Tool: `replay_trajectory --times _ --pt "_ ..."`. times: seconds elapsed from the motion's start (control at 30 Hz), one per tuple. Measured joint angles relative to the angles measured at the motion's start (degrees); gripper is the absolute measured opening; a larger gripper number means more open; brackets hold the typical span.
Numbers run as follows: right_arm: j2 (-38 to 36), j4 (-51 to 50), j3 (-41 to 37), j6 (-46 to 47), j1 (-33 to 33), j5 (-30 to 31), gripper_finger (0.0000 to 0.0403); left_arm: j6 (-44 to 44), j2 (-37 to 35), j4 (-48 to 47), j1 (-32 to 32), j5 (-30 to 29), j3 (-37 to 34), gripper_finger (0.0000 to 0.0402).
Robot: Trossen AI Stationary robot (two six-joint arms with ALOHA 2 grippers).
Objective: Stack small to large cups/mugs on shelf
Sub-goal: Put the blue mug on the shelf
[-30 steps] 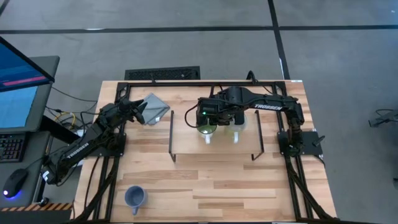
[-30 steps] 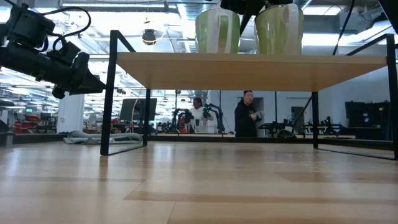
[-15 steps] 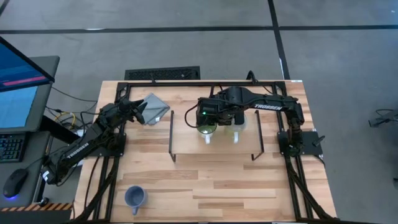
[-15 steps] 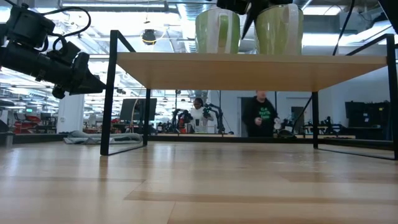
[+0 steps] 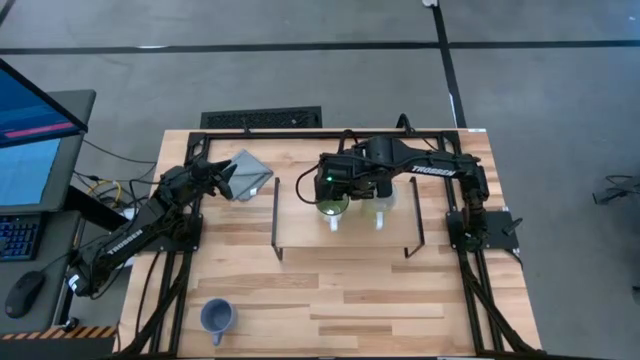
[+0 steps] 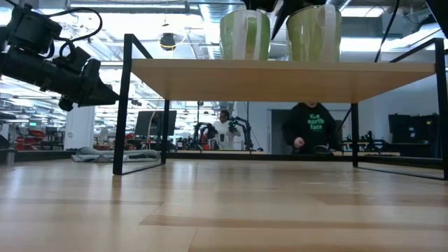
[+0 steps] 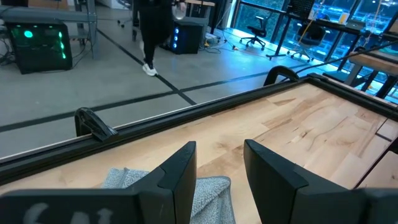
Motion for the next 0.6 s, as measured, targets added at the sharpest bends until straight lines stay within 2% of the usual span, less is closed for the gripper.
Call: replay_trajectory --times 0.6 --pt "-0.02 -0.06 1.45 -4.13 -1.48 0.09 0.0220 0.00 0.00 0.02 0.02 0.00 0.00 0.0125"
